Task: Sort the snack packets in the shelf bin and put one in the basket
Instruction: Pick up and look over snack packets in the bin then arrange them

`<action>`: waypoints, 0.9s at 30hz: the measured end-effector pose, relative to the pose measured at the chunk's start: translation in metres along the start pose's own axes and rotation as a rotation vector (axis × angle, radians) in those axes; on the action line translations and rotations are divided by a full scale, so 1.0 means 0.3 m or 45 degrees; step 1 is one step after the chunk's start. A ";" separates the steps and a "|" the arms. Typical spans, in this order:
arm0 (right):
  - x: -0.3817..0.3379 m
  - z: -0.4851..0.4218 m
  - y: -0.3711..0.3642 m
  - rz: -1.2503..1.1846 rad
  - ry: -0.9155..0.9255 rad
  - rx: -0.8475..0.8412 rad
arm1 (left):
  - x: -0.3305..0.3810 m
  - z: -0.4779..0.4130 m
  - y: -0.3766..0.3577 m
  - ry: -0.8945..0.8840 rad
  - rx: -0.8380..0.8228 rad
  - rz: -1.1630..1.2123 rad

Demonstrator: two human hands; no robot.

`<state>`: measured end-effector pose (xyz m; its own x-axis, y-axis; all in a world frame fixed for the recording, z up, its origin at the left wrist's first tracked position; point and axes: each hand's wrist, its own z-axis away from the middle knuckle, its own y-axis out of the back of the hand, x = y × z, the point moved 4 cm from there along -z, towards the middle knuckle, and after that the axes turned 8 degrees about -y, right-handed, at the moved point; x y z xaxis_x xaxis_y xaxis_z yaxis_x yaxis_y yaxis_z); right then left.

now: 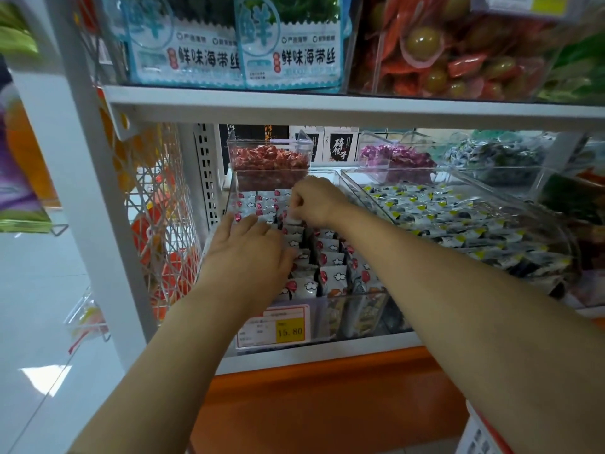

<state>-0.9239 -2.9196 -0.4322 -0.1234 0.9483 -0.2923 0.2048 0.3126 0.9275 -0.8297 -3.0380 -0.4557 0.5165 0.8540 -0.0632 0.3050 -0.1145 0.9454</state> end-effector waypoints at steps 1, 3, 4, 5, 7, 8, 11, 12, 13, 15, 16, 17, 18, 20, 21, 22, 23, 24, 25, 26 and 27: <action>0.009 0.020 0.020 -0.145 -0.012 0.066 | -0.001 0.001 0.004 0.010 0.028 0.025; 0.030 0.080 0.054 -0.337 -0.004 0.205 | -0.003 0.003 0.014 0.047 0.111 0.095; 0.040 0.116 0.062 -0.370 0.006 0.232 | -0.002 0.003 0.021 0.062 0.168 0.128; 0.051 0.154 0.068 -0.399 0.011 0.261 | 0.001 0.004 0.029 0.071 0.229 0.153; 0.078 0.235 0.100 -0.562 -0.026 0.433 | 0.011 0.008 0.048 0.103 0.348 0.202; 0.089 0.276 0.124 -0.689 -0.060 0.531 | 0.017 0.012 0.058 0.131 0.398 0.241; 0.108 0.395 0.184 -0.902 -0.154 0.665 | 0.044 0.020 0.079 0.200 0.480 0.462; 0.117 0.431 0.196 -0.932 -0.174 0.661 | 0.057 0.022 0.084 0.203 0.495 0.575; 0.130 0.463 0.202 -0.992 -0.197 0.631 | 0.072 0.024 0.087 0.198 0.502 0.685; 0.159 0.513 0.196 -1.191 -0.252 0.522 | 0.099 0.027 0.085 0.192 0.470 0.886; 0.174 0.530 0.190 -1.293 -0.292 0.470 | 0.108 0.028 0.079 0.210 0.441 0.997; 0.188 0.542 0.181 -1.399 -0.337 0.426 | 0.113 0.031 0.072 0.240 0.414 1.117; 0.200 0.553 0.172 -1.517 -0.377 0.390 | 0.116 0.034 0.066 0.271 0.394 1.232; 0.220 0.566 0.157 -1.747 -0.446 0.322 | 0.120 0.041 0.059 0.311 0.368 1.411; 0.227 0.571 0.151 -1.847 -0.472 0.283 | 0.123 0.043 0.055 0.327 0.360 1.494; 0.234 0.574 0.148 -1.938 -0.485 0.241 | 0.124 0.045 0.049 0.353 0.356 1.580; 0.238 0.576 0.145 -2.016 -0.486 0.196 | 0.124 0.047 0.042 0.391 0.352 1.667; 0.242 0.577 0.142 -2.075 -0.483 0.155 | 0.123 0.049 0.034 0.434 0.342 1.749; 0.243 0.579 0.140 -2.113 -0.484 0.123 | 0.123 0.050 0.028 0.475 0.326 1.838; 0.244 0.581 0.136 -2.136 -0.490 0.103 | 0.124 0.052 0.022 0.515 0.316 1.940; 0.245 0.581 0.131 -2.156 -0.501 0.088 | 0.124 0.054 0.017 0.557 0.322 2.046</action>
<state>-0.7556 -2.8280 -0.4577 -0.0056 -0.4512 -0.8924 0.1484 0.8822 -0.4469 -0.7959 -3.0150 -0.4586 0.1780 -0.1388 0.9742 -0.1385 -0.9837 -0.1149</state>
